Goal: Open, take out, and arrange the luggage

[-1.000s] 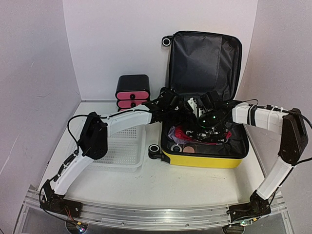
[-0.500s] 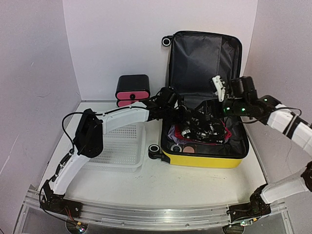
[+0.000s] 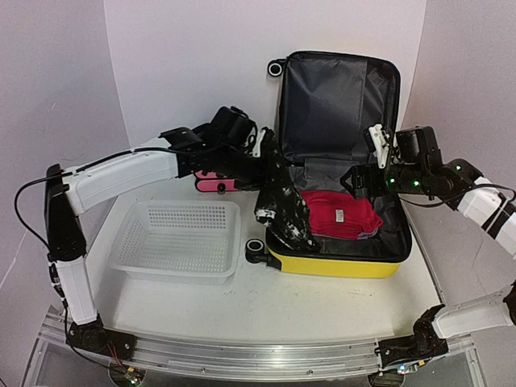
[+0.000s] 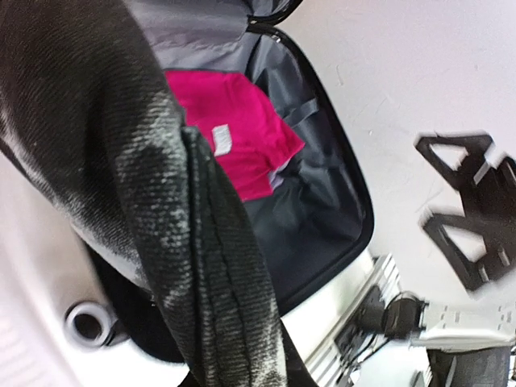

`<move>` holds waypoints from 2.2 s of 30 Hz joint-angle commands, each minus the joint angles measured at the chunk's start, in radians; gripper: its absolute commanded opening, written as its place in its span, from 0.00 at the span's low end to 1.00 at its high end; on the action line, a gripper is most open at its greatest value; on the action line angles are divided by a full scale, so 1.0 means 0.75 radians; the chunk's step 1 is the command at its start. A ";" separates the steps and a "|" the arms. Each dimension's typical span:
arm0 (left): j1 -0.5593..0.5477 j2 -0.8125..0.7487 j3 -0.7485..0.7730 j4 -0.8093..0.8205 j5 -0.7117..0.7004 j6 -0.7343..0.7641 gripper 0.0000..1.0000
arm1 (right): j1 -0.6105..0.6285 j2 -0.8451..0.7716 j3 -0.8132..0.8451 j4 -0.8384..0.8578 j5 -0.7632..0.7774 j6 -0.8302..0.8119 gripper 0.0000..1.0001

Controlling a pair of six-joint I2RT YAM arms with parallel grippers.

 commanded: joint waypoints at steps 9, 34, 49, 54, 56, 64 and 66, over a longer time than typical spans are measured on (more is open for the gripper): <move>0.152 -0.562 -0.390 -0.221 0.065 0.085 0.00 | -0.003 0.073 -0.005 0.048 -0.035 0.049 0.98; 0.595 -0.700 -0.810 -0.386 -0.179 0.470 0.00 | -0.002 0.174 -0.036 0.062 -0.175 0.100 0.98; 0.636 -0.371 -0.953 -0.307 -0.618 0.415 0.00 | 0.192 0.407 0.074 0.150 -0.251 0.177 0.98; 0.635 -0.300 -0.955 -0.260 -0.592 0.420 0.00 | 0.286 0.565 0.110 0.388 -0.357 0.459 0.98; 0.636 -0.282 -0.960 -0.240 -0.536 0.411 0.00 | 0.324 0.626 0.137 0.456 -0.356 0.564 0.98; 0.631 -0.185 -1.104 0.015 -0.131 0.111 0.00 | 0.396 0.910 0.285 0.649 -0.296 0.919 0.98; 0.609 -0.158 -1.153 0.131 -0.030 -0.006 0.00 | 0.435 0.936 0.275 0.713 -0.252 0.950 0.98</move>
